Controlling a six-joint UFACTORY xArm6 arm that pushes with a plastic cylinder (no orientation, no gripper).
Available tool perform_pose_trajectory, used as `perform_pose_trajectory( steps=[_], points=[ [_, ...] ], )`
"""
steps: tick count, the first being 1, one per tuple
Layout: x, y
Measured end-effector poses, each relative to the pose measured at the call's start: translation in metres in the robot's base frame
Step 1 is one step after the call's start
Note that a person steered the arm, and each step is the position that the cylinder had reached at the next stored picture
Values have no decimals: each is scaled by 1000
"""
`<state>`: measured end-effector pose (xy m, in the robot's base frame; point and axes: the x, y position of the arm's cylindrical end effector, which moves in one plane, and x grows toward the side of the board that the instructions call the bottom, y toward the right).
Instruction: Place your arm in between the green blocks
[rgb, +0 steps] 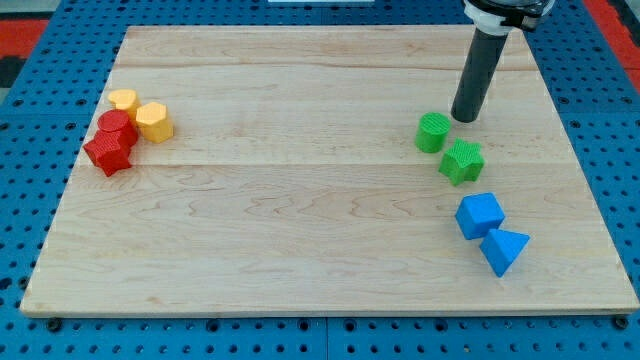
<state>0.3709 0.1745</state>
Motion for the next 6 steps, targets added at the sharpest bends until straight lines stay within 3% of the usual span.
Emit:
perform_pose_trajectory(
  steps=[3, 4, 5, 6],
  points=[
    [-12, 19],
    [18, 47],
    [48, 22],
    [52, -45]
  ],
)
